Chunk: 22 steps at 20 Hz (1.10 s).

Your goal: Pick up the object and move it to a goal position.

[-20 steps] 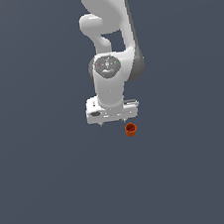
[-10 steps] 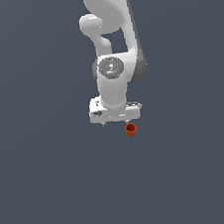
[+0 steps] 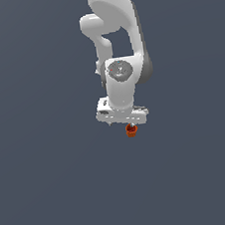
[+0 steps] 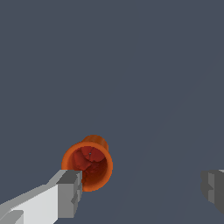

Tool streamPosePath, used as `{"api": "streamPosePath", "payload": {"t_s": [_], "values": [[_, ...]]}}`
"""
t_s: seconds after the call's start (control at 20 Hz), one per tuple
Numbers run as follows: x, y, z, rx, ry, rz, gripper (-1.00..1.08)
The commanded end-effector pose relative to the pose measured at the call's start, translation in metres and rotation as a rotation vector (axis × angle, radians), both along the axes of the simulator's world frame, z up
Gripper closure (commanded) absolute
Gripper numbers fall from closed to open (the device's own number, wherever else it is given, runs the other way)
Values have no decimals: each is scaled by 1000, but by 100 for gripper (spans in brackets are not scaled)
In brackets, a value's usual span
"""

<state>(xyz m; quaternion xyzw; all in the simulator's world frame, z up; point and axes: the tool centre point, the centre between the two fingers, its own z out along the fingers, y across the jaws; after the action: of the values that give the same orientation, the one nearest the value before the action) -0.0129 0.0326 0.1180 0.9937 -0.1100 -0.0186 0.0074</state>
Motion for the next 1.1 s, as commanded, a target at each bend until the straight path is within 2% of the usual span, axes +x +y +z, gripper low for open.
{"api": "streamPosePath", "payload": {"t_s": [0.0, 0.55, 1.05], "values": [[0, 7, -4, 0, -6, -59, -92], [-3, 36, -22, 1, -29, -296, -92], [-5, 48, -29, 2, -39, -403, -92]]}}
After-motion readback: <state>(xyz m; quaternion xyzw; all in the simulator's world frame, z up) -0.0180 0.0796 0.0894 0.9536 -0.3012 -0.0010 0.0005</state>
